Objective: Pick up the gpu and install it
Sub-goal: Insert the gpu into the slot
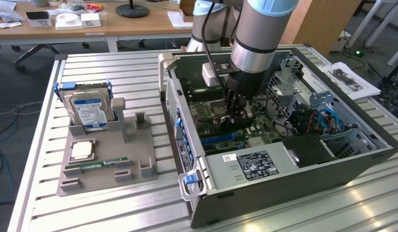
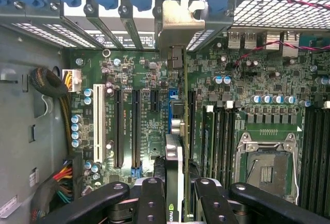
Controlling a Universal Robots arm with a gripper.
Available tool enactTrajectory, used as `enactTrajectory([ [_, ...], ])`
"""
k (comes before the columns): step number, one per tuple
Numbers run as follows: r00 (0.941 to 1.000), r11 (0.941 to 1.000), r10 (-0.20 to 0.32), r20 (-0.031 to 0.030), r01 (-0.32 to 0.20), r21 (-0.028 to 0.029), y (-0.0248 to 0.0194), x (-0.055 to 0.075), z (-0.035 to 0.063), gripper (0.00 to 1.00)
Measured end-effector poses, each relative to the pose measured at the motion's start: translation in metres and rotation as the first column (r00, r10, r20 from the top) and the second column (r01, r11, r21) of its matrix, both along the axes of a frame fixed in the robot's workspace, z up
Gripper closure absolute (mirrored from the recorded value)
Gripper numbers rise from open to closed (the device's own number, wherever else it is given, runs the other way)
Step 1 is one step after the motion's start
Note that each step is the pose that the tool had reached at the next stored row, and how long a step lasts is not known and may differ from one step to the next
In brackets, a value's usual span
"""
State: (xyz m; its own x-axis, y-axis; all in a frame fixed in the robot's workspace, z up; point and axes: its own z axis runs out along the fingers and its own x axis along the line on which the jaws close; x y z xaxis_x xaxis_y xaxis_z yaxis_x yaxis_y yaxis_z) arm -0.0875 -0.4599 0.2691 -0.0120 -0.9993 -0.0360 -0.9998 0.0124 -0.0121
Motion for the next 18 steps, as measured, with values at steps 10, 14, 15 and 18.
enactTrajectory([
  [10,1.0000,1.0000,0.000,0.0001,0.000,0.0000,0.0000,-0.0019,0.0000,0.73],
  [14,1.0000,1.0000,0.000,0.0001,0.000,0.0000,0.0000,-0.0028,-0.0001,0.73],
  [15,1.0000,1.0000,0.000,0.0001,0.000,-0.0001,0.0000,-0.0030,0.0000,0.73],
  [18,1.0000,1.0000,0.000,0.0001,0.000,-0.0001,0.0001,-0.0037,-0.0001,0.73],
])
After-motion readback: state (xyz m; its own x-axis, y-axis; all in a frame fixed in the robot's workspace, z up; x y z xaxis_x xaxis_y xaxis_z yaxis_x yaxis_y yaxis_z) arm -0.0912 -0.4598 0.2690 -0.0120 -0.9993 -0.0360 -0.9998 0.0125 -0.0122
